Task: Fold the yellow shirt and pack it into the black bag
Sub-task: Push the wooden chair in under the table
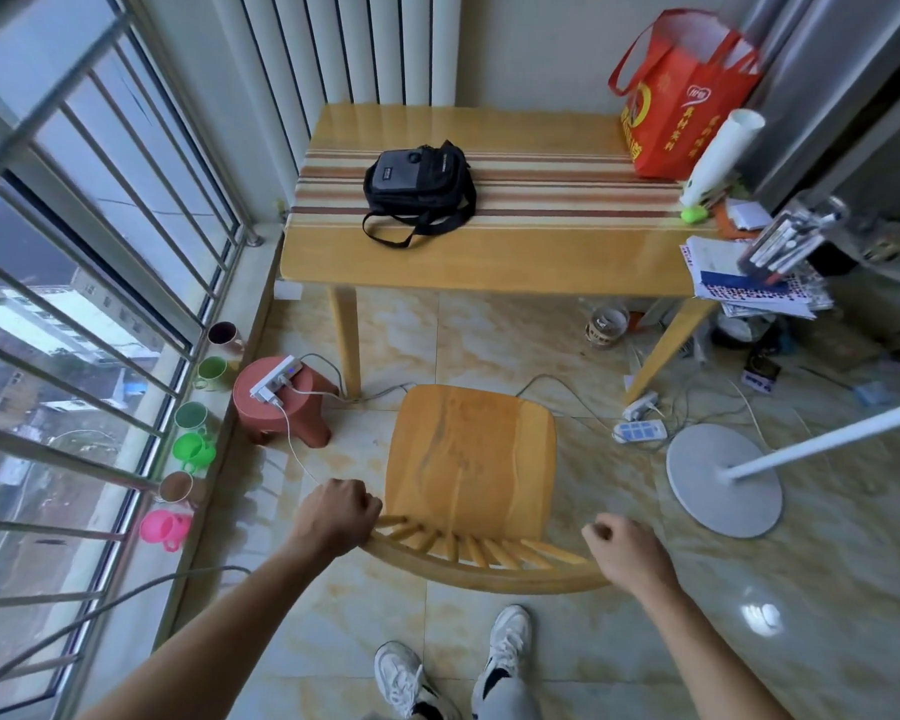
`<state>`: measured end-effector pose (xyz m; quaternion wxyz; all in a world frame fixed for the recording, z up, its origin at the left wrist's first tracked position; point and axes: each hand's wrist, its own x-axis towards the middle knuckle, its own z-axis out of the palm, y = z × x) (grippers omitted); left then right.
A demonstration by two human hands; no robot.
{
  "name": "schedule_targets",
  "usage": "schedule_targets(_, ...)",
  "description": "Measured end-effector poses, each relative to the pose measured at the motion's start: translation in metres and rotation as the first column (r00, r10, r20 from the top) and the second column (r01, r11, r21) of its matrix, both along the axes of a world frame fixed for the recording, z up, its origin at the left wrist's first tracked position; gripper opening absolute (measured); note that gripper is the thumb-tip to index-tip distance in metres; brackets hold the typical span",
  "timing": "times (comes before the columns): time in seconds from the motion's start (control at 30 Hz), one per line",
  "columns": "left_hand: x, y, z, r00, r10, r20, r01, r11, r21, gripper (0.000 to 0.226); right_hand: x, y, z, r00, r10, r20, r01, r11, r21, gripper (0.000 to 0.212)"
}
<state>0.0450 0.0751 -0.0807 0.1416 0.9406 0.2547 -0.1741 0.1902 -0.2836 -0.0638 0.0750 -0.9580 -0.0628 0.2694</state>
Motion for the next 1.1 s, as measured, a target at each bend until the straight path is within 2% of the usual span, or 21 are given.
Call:
schedule_targets(0.07, 0.01, 0.003, 0.001, 0.989, 0.049, -0.137, -0.052, 0.999, -0.012, 0.034, 0.013, 0.005, 0.004, 0.972, -0.137, -0.19, 0.126, 0.989, -0.072, 0.032)
schedule_targets(0.17, 0.019, 0.005, 0.008, 0.914, 0.053, -0.401, -0.069, 0.997, -0.028, 0.037, 0.022, 0.019, 0.005, 0.86, -0.125, -0.495, 0.0, 0.97, -0.244, 0.046)
schedule_targets(0.23, 0.025, 0.005, 0.006, 0.881, 0.045, -0.471, -0.056, 0.998, -0.01, 0.035, 0.021, 0.029, 0.001, 0.855, -0.06, -0.515, -0.11, 0.95, -0.292, 0.05)
schedule_targets(0.33, 0.03, 0.001, 0.003, 0.854, 0.032, -0.519, -0.013, 0.999, 0.041, 0.03, 0.018, 0.036, -0.006, 0.928, 0.046, -0.369, -0.182, 0.921, -0.345, 0.03)
schedule_targets(0.57, 0.017, 0.001, -0.004, 0.913, 0.101, -0.396, -0.082, 0.995, 0.064, 0.024, 0.014, 0.033, -0.009, 0.96, 0.033, -0.279, -0.135, 0.924, -0.357, 0.02)
schedule_targets(0.63, 0.012, -0.001, -0.002, 0.936, 0.118, -0.331, -0.098, 0.992, 0.075, 0.031, 0.013, 0.032, -0.009, 0.966, 0.027, -0.256, -0.12, 0.926, -0.357, 0.014)
schedule_targets(0.73, 0.007, -0.004, 0.002, 0.969, 0.109, -0.224, -0.091, 0.992, 0.089, 0.045, 0.015, 0.031, -0.01, 0.979, 0.021, -0.204, -0.09, 0.937, -0.337, 0.018)
schedule_targets(0.8, 0.007, -0.001, 0.005, 0.985, 0.073, -0.156, -0.06, 0.995, 0.081, 0.054, 0.016, 0.032, -0.01, 0.98, 0.024, -0.196, -0.088, 0.942, -0.324, 0.024)
schedule_targets(0.9, 0.002, 0.005, 0.003, 0.987, -0.04, -0.154, 0.052, 0.996, 0.075, 0.068, 0.017, 0.034, -0.011, 0.971, 0.095, -0.22, -0.158, 0.943, -0.293, 0.033)
schedule_targets(1.0, -0.006, 0.016, -0.006, 0.971, -0.199, -0.129, 0.205, 0.978, 0.031, 0.09, 0.011, 0.034, -0.009, 0.947, 0.211, -0.243, -0.27, 0.933, -0.24, 0.055)
schedule_targets(1.1, -0.013, 0.019, -0.011, 0.935, -0.348, -0.062, 0.351, 0.936, 0.031, 0.097, -0.005, 0.035, -0.001, 0.92, 0.328, -0.213, -0.374, 0.898, -0.231, 0.073)
